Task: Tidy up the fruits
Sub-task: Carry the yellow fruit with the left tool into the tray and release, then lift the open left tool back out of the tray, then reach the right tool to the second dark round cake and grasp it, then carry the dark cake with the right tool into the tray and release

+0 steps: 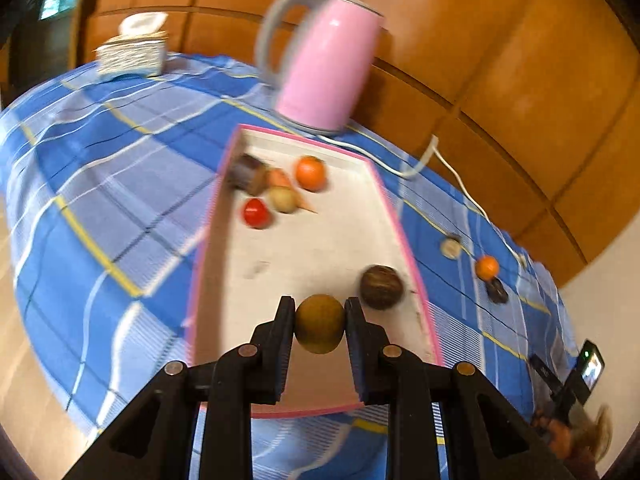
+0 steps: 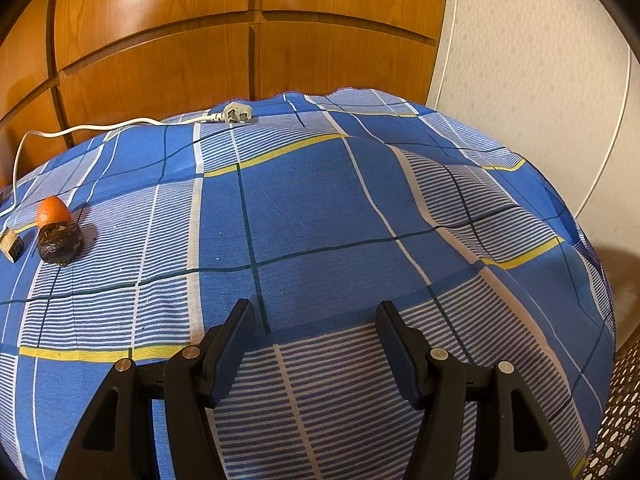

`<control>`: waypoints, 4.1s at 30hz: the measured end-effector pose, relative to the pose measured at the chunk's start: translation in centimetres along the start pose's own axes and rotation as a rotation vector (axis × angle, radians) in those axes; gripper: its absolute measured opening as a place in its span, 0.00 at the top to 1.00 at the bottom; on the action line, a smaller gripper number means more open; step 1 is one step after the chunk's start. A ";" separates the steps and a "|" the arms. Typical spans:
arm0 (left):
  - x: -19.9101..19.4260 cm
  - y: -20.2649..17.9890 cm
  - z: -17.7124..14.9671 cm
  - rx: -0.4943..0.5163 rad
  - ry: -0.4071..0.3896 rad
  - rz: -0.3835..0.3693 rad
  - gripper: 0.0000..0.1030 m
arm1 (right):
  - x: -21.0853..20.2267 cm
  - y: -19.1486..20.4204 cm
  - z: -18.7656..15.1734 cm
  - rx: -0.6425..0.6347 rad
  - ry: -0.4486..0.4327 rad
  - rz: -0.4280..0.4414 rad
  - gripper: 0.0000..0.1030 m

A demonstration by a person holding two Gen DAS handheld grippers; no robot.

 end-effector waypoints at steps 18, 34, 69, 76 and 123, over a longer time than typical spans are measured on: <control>0.7 1.7 3.2 0.036 -0.088 0.121 0.75 | -0.2 0.3 -0.3 -0.021 -0.003 -0.025 0.38; 3.8 2.8 3.7 0.036 -0.045 0.229 0.64 | -0.2 0.2 -0.3 -0.017 -0.002 -0.019 0.38; -0.7 4.4 -3.6 -0.041 -0.060 0.314 0.11 | -0.7 6.1 -0.7 -0.092 0.137 0.204 0.38; 0.1 4.4 -4.4 -0.036 -0.024 0.309 0.11 | -1.7 13.2 -0.8 -0.172 0.192 0.399 0.32; -0.6 4.0 -4.7 -0.017 -0.022 0.313 0.11 | -4.1 19.7 -3.5 -0.471 0.231 0.489 0.54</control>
Point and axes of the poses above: each gripper's, at about its wrist camera, not at the fingertips, and x roughly the way its jaws point, y to its left, z to its top, the point moved 10 cm from there along x, roughly the way its jaws point, and after that the axes turned 5 degrees about x, right-handed, at the moved point
